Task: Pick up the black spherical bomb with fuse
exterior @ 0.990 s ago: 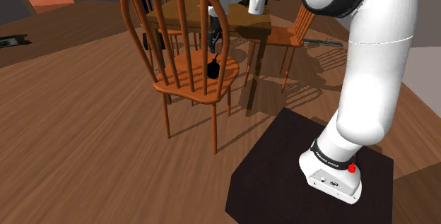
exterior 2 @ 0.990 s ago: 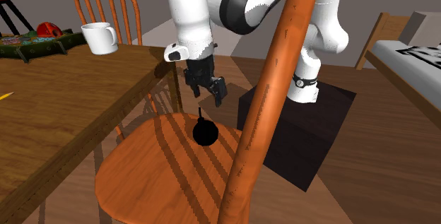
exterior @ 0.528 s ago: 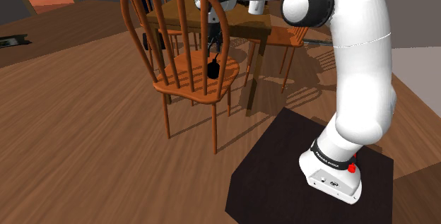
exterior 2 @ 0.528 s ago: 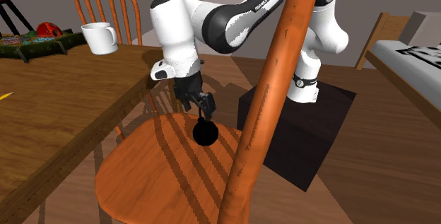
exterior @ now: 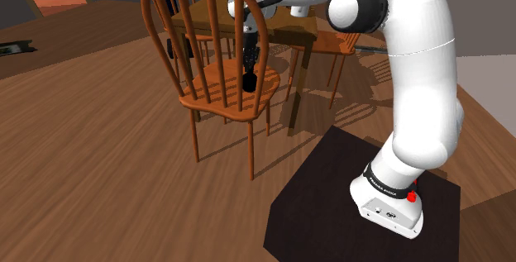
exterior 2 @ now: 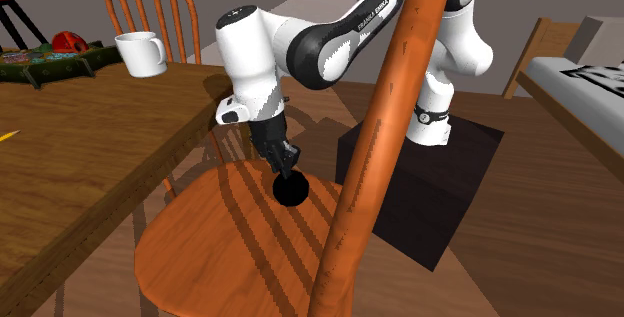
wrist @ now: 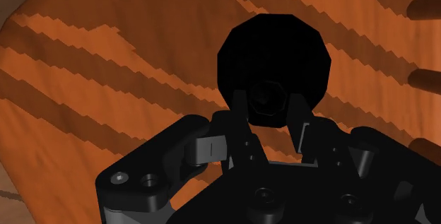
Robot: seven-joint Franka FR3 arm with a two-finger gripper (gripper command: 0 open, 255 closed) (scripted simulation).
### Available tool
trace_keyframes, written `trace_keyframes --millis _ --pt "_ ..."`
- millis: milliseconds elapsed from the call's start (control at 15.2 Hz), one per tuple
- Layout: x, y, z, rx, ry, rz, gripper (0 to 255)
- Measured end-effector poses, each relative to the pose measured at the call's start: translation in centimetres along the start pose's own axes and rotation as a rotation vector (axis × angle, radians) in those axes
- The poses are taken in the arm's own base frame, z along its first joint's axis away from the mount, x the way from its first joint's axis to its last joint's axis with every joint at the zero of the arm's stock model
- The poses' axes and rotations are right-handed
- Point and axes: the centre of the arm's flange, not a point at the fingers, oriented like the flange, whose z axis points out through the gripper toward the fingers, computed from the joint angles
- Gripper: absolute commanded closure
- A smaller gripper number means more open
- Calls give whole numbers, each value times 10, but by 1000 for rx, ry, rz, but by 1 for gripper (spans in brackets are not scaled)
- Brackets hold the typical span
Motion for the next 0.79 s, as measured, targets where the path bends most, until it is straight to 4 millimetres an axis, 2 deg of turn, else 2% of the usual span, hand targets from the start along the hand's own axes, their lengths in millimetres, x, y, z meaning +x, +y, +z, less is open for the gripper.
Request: trace_keyframes --millis 528,792 --pt "-1 -1 -2 0 0 0 255" --pt "-2 -2 -20 0 -1 0 255"
